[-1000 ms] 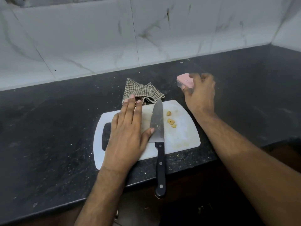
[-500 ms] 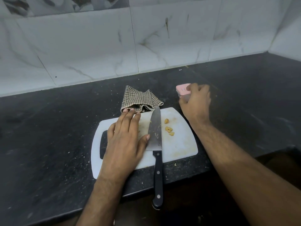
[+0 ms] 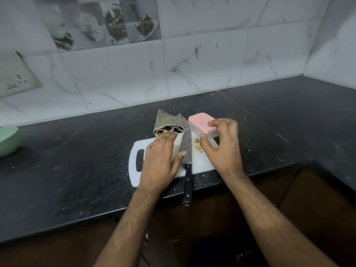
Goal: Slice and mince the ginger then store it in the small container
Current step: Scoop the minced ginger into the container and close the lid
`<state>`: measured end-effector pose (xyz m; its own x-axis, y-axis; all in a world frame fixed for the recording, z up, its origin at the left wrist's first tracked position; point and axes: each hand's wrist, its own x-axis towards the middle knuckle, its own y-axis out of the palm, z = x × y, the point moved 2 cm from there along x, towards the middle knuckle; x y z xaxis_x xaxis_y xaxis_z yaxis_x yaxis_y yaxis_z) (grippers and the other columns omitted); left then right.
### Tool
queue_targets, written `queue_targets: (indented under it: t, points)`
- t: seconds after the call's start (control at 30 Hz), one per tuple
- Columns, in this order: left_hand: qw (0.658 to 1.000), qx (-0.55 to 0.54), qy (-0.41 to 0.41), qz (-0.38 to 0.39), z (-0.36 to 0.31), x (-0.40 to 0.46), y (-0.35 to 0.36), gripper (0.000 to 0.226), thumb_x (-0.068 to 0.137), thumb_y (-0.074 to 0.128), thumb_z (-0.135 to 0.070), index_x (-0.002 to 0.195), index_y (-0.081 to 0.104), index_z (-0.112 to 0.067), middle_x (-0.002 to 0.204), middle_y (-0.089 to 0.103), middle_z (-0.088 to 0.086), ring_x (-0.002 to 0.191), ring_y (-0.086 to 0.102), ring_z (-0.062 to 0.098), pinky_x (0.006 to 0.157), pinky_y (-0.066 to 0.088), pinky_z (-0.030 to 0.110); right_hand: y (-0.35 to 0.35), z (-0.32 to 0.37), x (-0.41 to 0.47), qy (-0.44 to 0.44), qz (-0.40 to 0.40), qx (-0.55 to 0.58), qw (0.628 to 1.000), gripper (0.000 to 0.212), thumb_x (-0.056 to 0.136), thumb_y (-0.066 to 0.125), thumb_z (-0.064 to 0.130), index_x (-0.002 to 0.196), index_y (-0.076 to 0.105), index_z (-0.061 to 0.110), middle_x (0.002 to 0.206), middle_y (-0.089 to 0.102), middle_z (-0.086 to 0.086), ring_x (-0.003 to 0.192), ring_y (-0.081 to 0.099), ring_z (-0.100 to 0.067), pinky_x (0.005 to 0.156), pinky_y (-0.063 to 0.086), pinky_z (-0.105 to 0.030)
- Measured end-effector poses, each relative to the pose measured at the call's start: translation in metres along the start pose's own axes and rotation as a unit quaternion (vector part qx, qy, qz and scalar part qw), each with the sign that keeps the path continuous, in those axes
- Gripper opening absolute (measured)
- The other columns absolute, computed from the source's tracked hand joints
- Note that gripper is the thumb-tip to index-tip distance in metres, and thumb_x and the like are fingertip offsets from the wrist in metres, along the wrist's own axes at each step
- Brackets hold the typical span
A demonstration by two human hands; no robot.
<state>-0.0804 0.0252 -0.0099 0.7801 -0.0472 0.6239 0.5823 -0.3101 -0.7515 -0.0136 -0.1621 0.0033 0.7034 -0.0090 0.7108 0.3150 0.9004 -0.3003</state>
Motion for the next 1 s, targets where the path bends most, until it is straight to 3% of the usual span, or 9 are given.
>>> queue_targets:
  t: [0.17, 0.23, 0.33, 0.43, 0.53, 0.63, 0.7, 0.87, 1.0]
  points:
    - [0.968, -0.222, -0.119, 0.010, -0.027, -0.016, -0.010, 0.082, 0.096, 0.050, -0.067, 0.158, 0.030, -0.019, 0.160, 0.038, -0.005, 0.145, 0.040, 0.012, 0.116, 0.040, 0.041, -0.020, 0.040, -0.021, 0.003, 0.013, 0.049, 0.999, 0.036, 0.083, 0.077, 0.015, 0.115, 0.059, 0.014, 0.121, 0.044, 0.001, 0.113, 0.051, -0.003, 0.088, 0.051, -0.022]
    - [0.918, -0.363, -0.158, 0.003, -0.042, -0.019, -0.016, 0.094, 0.089, 0.053, -0.076, 0.160, 0.025, -0.021, 0.159, 0.041, -0.007, 0.142, 0.046, 0.011, 0.114, 0.044, 0.040, -0.026, 0.055, -0.033, 0.016, 0.017, 0.073, 0.997, 0.035, 0.084, 0.077, 0.018, 0.114, 0.059, 0.017, 0.120, 0.045, 0.003, 0.113, 0.052, -0.001, 0.087, 0.052, -0.020]
    - [0.826, -0.541, -0.152, -0.030, -0.067, -0.024, -0.028, 0.067, 0.100, 0.051, -0.052, 0.155, 0.034, -0.018, 0.145, 0.057, 0.001, 0.130, 0.060, 0.019, 0.105, 0.051, 0.037, -0.035, 0.073, -0.051, 0.035, 0.016, 0.124, 0.991, 0.035, 0.083, 0.078, 0.017, 0.113, 0.060, 0.021, 0.118, 0.049, 0.004, 0.112, 0.056, -0.007, 0.089, 0.053, -0.025]
    - [0.745, -0.637, -0.189, -0.063, -0.083, -0.029, -0.040, 0.052, 0.100, 0.048, -0.046, 0.142, 0.045, -0.016, 0.134, 0.064, 0.012, 0.120, 0.065, 0.033, 0.100, 0.054, 0.044, -0.039, 0.086, -0.067, 0.027, 0.041, 0.160, 0.986, 0.035, 0.083, 0.078, 0.016, 0.113, 0.059, 0.020, 0.117, 0.050, 0.004, 0.113, 0.058, -0.012, 0.091, 0.054, -0.033]
    - [0.672, -0.706, -0.210, -0.082, -0.086, -0.036, -0.047, 0.044, 0.098, 0.056, -0.038, 0.134, 0.049, -0.012, 0.120, 0.067, 0.012, 0.109, 0.065, 0.027, 0.093, 0.056, 0.040, -0.042, 0.097, -0.075, 0.035, 0.089, 0.155, 0.983, 0.033, 0.087, 0.076, 0.026, 0.115, 0.059, 0.023, 0.117, 0.049, 0.011, 0.113, 0.058, -0.009, 0.092, 0.054, -0.032]
    - [0.654, -0.721, -0.213, -0.090, -0.081, -0.043, -0.053, 0.056, 0.093, 0.067, -0.037, 0.138, 0.048, -0.010, 0.122, 0.065, 0.013, 0.110, 0.062, 0.029, 0.101, 0.053, 0.050, -0.047, 0.104, -0.073, 0.014, 0.139, 0.117, 0.983, 0.039, 0.090, 0.067, 0.045, 0.122, 0.059, 0.024, 0.120, 0.052, 0.013, 0.114, 0.057, -0.003, 0.092, 0.048, -0.019]
    - [0.653, -0.719, -0.215, -0.099, -0.077, -0.049, -0.054, 0.073, 0.085, 0.080, -0.042, 0.141, 0.047, -0.010, 0.126, 0.062, 0.015, 0.112, 0.061, 0.029, 0.103, 0.050, 0.052, -0.048, 0.107, -0.073, 0.008, 0.172, 0.104, 0.979, 0.048, 0.091, 0.059, 0.054, 0.128, 0.058, 0.023, 0.123, 0.056, 0.013, 0.115, 0.057, -0.002, 0.092, 0.048, -0.020]
    - [0.642, -0.723, -0.236, -0.101, -0.075, -0.062, -0.057, 0.090, 0.072, 0.089, -0.047, 0.144, 0.049, -0.010, 0.124, 0.062, 0.012, 0.105, 0.065, 0.021, 0.085, 0.058, 0.030, -0.043, 0.107, -0.080, 0.046, 0.200, 0.083, 0.975, 0.059, 0.089, 0.057, 0.065, 0.135, 0.057, 0.028, 0.124, 0.062, 0.014, 0.111, 0.059, -0.001, 0.090, 0.052, -0.025]
    - [0.631, -0.732, -0.238, -0.096, -0.064, -0.069, -0.054, 0.083, 0.080, 0.084, -0.043, 0.147, 0.048, -0.009, 0.145, 0.050, 0.027, 0.131, 0.053, 0.044, 0.108, 0.046, 0.059, -0.041, 0.106, -0.084, 0.107, 0.200, 0.146, 0.963, 0.048, 0.091, 0.059, 0.060, 0.128, 0.063, 0.030, 0.110, 0.071, 0.016, 0.101, 0.067, -0.001, 0.087, 0.058, -0.034]
